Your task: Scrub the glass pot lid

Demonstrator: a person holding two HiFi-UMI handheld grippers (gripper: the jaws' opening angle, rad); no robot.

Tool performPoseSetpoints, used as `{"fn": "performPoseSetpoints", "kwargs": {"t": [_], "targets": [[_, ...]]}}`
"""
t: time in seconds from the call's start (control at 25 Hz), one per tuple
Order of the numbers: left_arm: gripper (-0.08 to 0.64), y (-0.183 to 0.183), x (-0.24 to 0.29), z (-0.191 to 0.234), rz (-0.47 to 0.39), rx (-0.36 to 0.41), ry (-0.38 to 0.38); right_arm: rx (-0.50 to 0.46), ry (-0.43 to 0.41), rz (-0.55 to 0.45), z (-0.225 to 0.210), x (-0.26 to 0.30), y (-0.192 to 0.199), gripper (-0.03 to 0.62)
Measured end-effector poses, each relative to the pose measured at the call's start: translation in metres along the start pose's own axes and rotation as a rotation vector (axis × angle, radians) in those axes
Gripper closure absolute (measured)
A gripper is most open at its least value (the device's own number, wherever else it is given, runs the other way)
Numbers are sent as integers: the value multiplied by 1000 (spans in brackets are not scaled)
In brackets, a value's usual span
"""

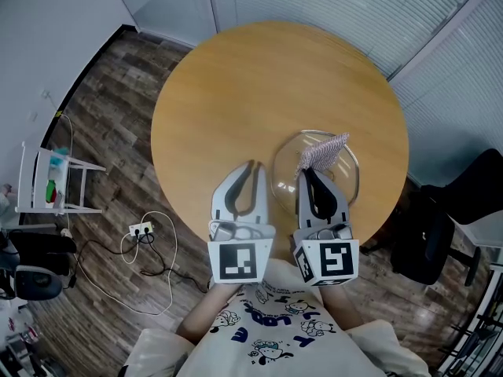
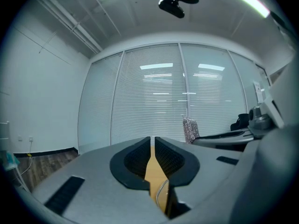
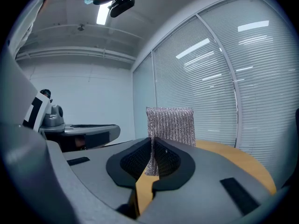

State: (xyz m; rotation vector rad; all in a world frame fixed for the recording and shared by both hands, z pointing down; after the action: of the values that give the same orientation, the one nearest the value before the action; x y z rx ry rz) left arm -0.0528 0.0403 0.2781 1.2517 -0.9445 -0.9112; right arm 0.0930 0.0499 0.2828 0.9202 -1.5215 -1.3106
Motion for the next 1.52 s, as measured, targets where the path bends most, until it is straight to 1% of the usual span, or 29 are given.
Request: {"fn": "performPoseSetpoints", "kwargs": {"t": [0.52,0.84,1.52], "targets": [[523,0,0,0,4,-3,-5,1,-1,9,2,-1,1,552],[523,0,-1,-3,-1,1,0,3,15,5,1,-3,2,552],[523,2,1,-4,2,-17,0,-3,26,14,2,-4,3,552]]}}
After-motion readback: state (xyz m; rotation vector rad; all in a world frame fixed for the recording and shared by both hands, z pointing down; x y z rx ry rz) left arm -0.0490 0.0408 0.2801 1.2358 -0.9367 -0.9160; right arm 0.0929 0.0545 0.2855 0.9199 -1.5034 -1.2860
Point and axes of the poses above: the fingertips, and each gripper's own axes: x forward along the fingers, z to its left, y out of its underside, the point moved 8 cm from there along -x, backward along the fingers
